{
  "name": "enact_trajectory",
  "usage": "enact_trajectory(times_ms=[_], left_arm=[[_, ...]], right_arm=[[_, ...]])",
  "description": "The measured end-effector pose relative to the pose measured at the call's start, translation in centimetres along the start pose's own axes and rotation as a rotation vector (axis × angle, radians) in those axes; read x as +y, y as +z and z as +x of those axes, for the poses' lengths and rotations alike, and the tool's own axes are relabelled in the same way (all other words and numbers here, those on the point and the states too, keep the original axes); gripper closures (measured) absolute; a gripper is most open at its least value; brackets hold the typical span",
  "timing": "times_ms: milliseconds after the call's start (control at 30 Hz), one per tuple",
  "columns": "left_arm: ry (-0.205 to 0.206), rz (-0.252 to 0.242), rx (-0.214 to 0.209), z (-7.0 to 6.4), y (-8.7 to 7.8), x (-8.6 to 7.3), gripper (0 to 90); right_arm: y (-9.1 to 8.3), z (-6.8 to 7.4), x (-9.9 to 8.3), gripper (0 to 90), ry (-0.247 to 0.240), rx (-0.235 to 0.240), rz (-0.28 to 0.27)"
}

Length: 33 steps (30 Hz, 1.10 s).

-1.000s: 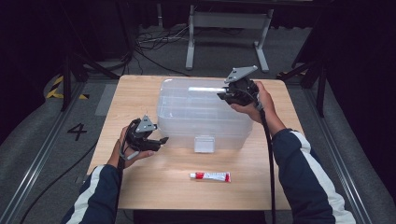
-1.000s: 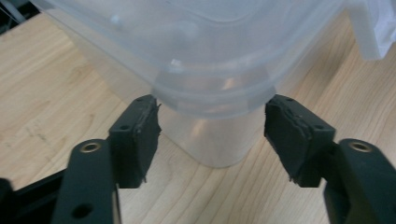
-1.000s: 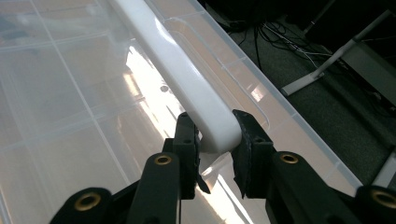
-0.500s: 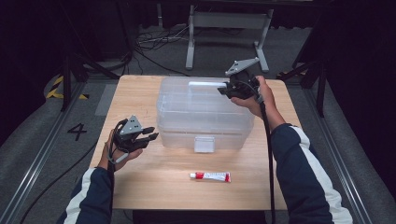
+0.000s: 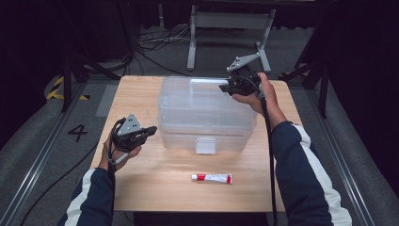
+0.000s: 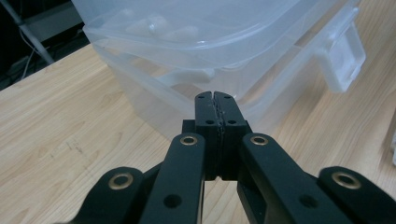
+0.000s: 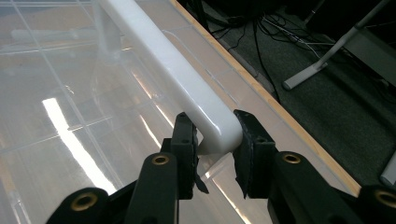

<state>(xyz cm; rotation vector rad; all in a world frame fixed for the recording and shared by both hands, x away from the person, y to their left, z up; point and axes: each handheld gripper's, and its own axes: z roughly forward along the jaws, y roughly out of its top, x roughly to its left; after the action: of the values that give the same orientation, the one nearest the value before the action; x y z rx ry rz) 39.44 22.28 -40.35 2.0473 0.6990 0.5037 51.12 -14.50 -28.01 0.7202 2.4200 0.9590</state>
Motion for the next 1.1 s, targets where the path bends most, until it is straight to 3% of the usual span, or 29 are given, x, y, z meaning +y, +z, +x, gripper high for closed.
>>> enact_trajectory(times_ms=[467,700,767,933,1100], left_arm=[[-0.040,-0.058,-0.026,-0.3,1.1,0.4,90.0],[-0.033,-0.058,-0.027,-0.5,1.4,0.5,90.0],[-0.031,-0.054,-0.024,-0.5,1.4,0.4,90.0],[-0.027,-0.042,-0.022,-0.5,1.5,0.4,90.0],[-0.020,-0.039,-0.018,-0.6,1.5,0.4,90.0]], right_arm=[[0.0,0.1,0.1,71.2,-0.012,-0.016,0.004],[0.0,0.3,0.1,68.9,-0.020,-0.034,-0.002],[-0.3,0.6,0.1,65.4,-0.042,-0.059,-0.002],[-1.3,0.7,-0.6,67.5,-0.062,-0.052,-0.021],[-2.8,0.5,-1.7,66.8,-0.053,-0.057,-0.062]])
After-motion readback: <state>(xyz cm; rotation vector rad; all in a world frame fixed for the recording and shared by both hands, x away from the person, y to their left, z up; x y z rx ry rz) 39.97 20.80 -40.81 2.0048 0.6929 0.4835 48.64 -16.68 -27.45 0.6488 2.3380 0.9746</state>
